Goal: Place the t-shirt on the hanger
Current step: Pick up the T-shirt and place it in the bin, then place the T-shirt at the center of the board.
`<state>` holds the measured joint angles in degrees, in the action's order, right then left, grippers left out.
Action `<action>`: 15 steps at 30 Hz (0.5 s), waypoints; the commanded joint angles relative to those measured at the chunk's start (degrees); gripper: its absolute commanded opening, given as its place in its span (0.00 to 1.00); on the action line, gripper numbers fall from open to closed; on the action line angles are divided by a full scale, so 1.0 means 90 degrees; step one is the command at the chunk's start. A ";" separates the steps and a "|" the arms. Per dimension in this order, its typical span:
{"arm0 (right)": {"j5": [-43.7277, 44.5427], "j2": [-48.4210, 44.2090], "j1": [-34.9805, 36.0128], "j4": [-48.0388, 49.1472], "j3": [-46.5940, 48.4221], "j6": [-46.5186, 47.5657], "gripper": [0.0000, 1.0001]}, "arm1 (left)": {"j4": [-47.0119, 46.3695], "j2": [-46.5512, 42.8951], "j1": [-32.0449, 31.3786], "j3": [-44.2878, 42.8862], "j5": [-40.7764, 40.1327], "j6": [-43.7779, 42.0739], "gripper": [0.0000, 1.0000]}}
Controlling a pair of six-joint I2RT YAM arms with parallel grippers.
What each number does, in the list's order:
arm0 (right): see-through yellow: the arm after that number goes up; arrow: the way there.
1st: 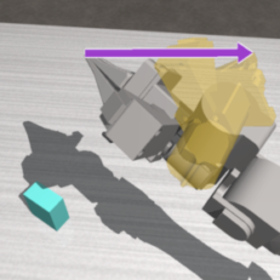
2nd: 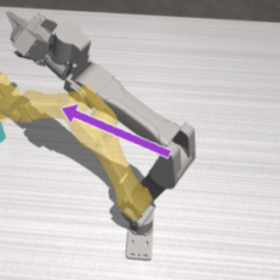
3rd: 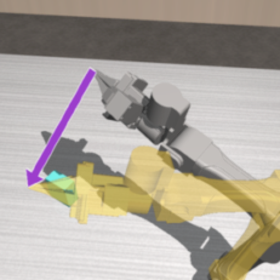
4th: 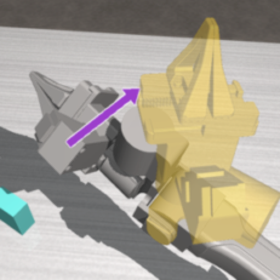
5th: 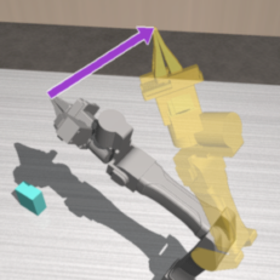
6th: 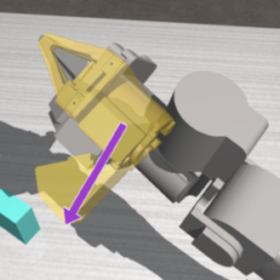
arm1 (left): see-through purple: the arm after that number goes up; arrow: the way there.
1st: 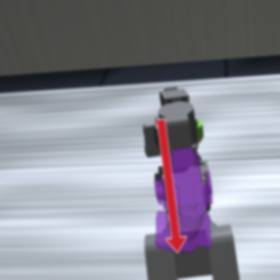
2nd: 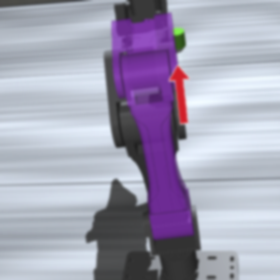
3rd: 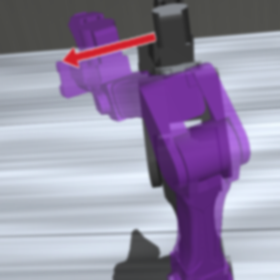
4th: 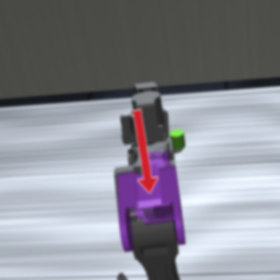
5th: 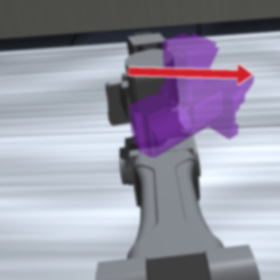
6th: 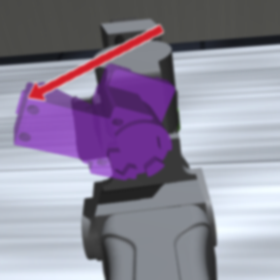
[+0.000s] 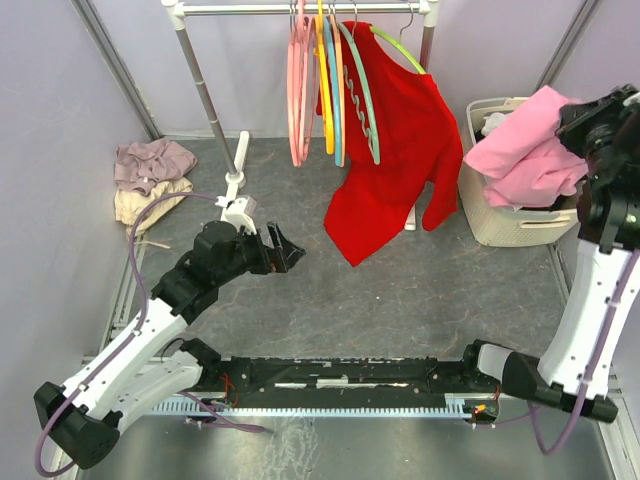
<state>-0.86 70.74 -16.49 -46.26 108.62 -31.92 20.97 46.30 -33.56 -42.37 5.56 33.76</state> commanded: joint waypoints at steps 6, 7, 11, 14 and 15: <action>-0.2272 -0.0816 0.0000 0.1785 0.0495 -0.1343 0.01 | 0.0199 -0.0219 -0.0022 -0.0364 -0.0231 0.0000 1.00; -0.2466 -0.0888 -0.0002 0.1902 0.0439 -0.1531 0.01 | 0.0236 -0.0242 -0.0021 -0.0377 -0.0244 -0.0001 1.00; -0.3327 -0.1211 0.0006 0.2431 -0.0280 -0.2532 0.02 | 0.0401 -0.0328 -0.0027 -0.0449 -0.0320 -0.0047 1.00; -0.3832 -0.1577 0.0002 0.2803 -0.1169 -0.3181 0.02 | 0.0509 -0.0409 -0.0023 -0.0510 -0.0349 -0.0073 1.00; -0.3973 -0.1663 0.0006 0.2797 -0.1380 -0.3245 0.02 | 0.0541 -0.0429 -0.0026 -0.0521 -0.0352 -0.0088 1.00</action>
<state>-27.55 57.98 -16.49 -28.97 102.83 -51.83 25.10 43.99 -33.56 -43.97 3.44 33.71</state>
